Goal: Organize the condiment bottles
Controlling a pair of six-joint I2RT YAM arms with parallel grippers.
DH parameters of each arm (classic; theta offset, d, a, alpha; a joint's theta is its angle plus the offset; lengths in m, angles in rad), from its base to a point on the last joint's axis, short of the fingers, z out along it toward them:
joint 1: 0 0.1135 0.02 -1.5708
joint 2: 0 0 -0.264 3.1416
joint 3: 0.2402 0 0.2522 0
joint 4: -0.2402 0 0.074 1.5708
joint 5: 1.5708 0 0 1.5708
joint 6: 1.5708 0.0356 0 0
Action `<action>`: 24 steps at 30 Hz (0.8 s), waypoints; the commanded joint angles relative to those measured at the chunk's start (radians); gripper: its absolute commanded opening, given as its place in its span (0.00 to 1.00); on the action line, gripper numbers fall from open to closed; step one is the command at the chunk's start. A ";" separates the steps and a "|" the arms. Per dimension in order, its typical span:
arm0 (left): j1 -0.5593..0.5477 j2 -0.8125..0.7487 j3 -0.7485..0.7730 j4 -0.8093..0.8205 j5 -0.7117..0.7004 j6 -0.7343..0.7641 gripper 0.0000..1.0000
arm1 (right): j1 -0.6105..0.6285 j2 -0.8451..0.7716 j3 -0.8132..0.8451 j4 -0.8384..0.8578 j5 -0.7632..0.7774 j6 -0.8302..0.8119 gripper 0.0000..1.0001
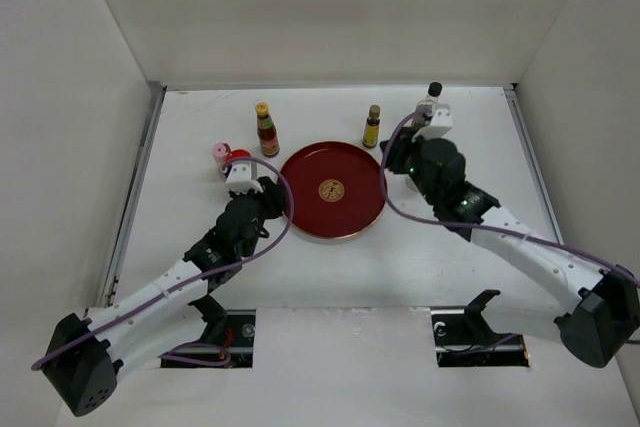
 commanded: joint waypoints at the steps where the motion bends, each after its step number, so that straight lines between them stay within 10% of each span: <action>1: 0.011 -0.013 -0.044 0.229 0.142 0.023 0.36 | -0.120 -0.023 0.145 -0.095 0.023 -0.025 0.35; 5: -0.008 0.004 -0.121 0.391 0.238 0.019 0.40 | -0.272 0.091 0.291 -0.164 0.060 -0.054 0.69; 9: -0.031 0.019 -0.173 0.499 0.254 -0.007 0.67 | -0.337 0.258 0.467 -0.263 0.080 -0.110 0.85; 13: -0.048 0.012 -0.206 0.548 0.254 -0.012 0.82 | -0.373 0.368 0.572 -0.283 0.102 -0.144 0.89; 24: -0.042 0.029 -0.221 0.562 0.252 -0.032 0.85 | -0.424 0.540 0.690 -0.255 0.108 -0.187 0.82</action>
